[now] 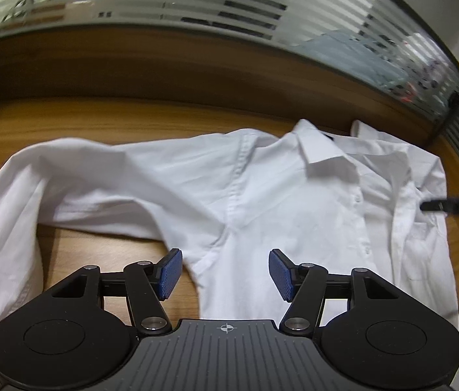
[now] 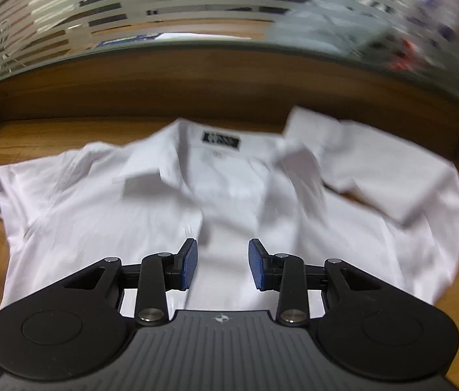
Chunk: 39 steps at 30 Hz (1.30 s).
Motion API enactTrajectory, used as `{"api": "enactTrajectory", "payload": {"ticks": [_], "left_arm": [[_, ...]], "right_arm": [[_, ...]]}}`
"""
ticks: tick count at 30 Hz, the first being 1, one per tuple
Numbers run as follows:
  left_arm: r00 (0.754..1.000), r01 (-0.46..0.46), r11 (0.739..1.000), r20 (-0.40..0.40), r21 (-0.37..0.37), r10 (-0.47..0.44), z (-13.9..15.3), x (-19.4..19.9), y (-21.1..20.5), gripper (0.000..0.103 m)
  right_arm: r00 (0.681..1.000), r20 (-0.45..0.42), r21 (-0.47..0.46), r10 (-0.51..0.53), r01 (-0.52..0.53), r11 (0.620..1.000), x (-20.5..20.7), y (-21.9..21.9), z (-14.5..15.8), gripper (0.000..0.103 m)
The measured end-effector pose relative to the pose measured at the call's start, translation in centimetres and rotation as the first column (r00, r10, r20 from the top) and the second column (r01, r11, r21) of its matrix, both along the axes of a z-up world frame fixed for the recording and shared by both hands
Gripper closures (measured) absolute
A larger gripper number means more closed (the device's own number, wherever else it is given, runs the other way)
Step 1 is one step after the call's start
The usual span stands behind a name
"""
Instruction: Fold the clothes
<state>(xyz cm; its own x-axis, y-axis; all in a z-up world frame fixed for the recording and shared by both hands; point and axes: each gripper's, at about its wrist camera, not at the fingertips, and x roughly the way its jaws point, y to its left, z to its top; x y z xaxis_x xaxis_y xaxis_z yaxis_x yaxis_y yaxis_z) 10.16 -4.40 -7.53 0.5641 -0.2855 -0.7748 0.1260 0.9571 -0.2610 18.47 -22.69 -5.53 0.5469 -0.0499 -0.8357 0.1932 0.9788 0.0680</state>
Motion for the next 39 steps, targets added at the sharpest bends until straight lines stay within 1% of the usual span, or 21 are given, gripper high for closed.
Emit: {"api": "enactTrajectory", "payload": {"ticks": [6, 12, 14, 19, 22, 25, 30, 35, 36, 38, 39], "left_arm": [[0.996, 0.091, 0.994, 0.010, 0.055, -0.092, 0.6, -0.3, -2.2, 0.039], [0.991, 0.136, 0.989, -0.015, 0.053, -0.135, 0.4, -1.2, -4.9, 0.038], [0.988, 0.151, 0.987, -0.028, 0.051, -0.150, 0.2, -1.5, -5.9, 0.038], [0.977, 0.205, 0.978, -0.068, 0.039, -0.202, -0.5, -2.8, -9.0, 0.038], [0.968, 0.238, 0.971, -0.092, 0.034, -0.234, -0.9, -3.3, -11.3, 0.038], [0.959, 0.269, 0.963, -0.104, 0.031, -0.265, -0.9, -3.6, -13.5, 0.038], [0.939, 0.337, 0.940, -0.094, 0.048, -0.332, -0.2, -4.2, -17.0, 0.038], [0.925, 0.377, 0.921, -0.092, 0.093, -0.369, 0.2, -5.1, -19.5, 0.037], [0.924, 0.379, 0.920, -0.099, 0.103, -0.370, 0.2, -5.3, -19.9, 0.037], [0.924, 0.377, 0.919, -0.111, 0.116, -0.365, 0.3, -5.7, -20.3, 0.037], [0.925, 0.375, 0.919, -0.116, 0.120, -0.362, 0.4, -6.0, -20.4, 0.037]], "right_arm": [[0.996, -0.025, 0.022, -0.080, 0.081, 0.996, -9.0, 1.2, -0.8, 0.064], [0.988, -0.048, 0.051, -0.149, 0.151, 0.987, -18.3, 1.0, -2.5, 0.064], [0.982, -0.060, 0.037, -0.181, 0.183, 0.982, -21.1, 1.0, -3.0, 0.064], [0.955, -0.071, 0.013, -0.287, 0.288, 0.957, -27.7, 0.6, -4.2, 0.064], [0.926, -0.073, 0.015, -0.369, 0.371, 0.928, -31.8, 0.4, -5.1, 0.064], [0.902, -0.068, 0.034, -0.426, 0.429, 0.903, -35.6, 0.2, -6.2, 0.064], [0.887, -0.063, 0.080, -0.457, 0.461, 0.884, -40.0, 0.4, -8.6, 0.064], [0.908, -0.032, 0.026, -0.418, 0.419, 0.908, -41.8, 1.2, -11.8, 0.063], [0.912, -0.025, 0.015, -0.410, 0.411, 0.912, -42.2, 1.4, -12.4, 0.062], [0.915, -0.011, -0.005, -0.403, 0.403, 0.915, -42.9, 1.9, -13.7, 0.055], [0.915, -0.002, -0.011, -0.403, 0.402, 0.915, -43.2, 2.2, -14.5, 0.053]]}}
